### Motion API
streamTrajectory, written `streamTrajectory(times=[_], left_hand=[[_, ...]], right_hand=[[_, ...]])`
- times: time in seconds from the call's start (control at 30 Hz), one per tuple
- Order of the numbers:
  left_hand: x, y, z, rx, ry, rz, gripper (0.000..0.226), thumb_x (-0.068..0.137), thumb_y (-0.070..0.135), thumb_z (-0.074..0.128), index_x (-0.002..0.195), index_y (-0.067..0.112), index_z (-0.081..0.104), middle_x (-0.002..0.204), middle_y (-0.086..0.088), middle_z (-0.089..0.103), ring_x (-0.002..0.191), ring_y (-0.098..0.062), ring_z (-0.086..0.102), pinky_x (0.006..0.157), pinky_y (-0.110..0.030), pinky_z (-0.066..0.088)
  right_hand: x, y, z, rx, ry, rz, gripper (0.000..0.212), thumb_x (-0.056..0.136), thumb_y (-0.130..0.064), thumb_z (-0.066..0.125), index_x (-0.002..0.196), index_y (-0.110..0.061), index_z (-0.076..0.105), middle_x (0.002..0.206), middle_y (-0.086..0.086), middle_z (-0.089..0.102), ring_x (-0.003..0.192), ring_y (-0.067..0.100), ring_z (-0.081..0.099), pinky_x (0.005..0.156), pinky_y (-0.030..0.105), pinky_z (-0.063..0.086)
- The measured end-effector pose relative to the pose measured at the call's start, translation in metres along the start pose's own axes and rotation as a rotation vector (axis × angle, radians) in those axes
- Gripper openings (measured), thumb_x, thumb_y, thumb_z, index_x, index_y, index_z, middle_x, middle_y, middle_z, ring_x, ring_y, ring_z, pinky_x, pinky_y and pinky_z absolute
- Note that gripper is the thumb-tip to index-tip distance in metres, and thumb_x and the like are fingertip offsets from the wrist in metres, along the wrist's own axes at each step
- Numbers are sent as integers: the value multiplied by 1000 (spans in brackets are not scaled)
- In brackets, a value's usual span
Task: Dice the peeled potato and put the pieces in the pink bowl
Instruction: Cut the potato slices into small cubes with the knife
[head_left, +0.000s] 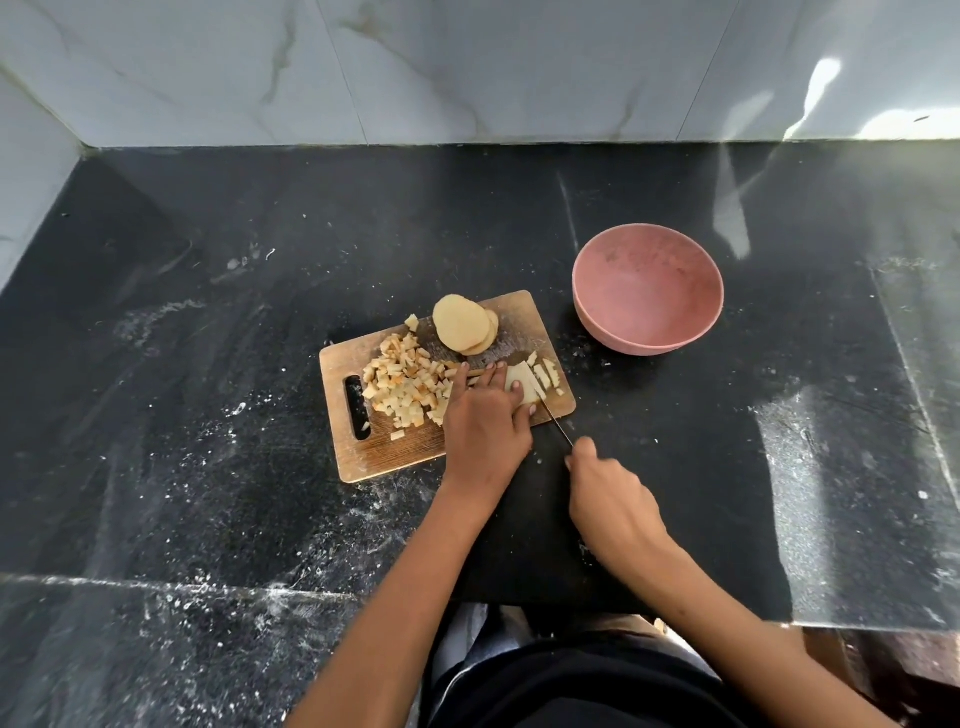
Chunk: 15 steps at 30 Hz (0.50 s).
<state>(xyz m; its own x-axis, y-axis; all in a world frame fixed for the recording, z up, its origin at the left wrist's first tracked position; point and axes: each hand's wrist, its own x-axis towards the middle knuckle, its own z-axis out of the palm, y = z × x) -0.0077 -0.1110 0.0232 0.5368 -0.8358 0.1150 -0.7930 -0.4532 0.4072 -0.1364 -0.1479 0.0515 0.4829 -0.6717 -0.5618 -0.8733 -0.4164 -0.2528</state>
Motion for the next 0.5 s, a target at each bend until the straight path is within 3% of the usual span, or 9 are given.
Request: streamTrajectory(times=[0.1,0.3,0.5], left_hand=[[-1,0,0,7,-10,7,35,93,25,58,121,6,65,138,-13,53,133,-20,46,114,-29,-1],[-1,-3,0,9,-23,33,33,93,25,59,120,7,66,137,-14,53,132,-22,47,116,-32,2],[-7,-11,0,31,-46,67,27,89,22,65,110,7,71,127,-17,61,125,-30,54,115,-42,15]], right_hand=[[-9,10,1,34,-11,-14,14,104,-23,24,95,-15,30,82,7,55,81,30,59,64,37,40],[10,-2,-13,107,23,-53,21,104,-28,26,98,-11,35,102,19,60,95,39,58,68,37,38],[9,-4,-22,172,90,-81,27,104,-30,28,109,-8,44,95,16,61,86,35,58,67,37,42]])
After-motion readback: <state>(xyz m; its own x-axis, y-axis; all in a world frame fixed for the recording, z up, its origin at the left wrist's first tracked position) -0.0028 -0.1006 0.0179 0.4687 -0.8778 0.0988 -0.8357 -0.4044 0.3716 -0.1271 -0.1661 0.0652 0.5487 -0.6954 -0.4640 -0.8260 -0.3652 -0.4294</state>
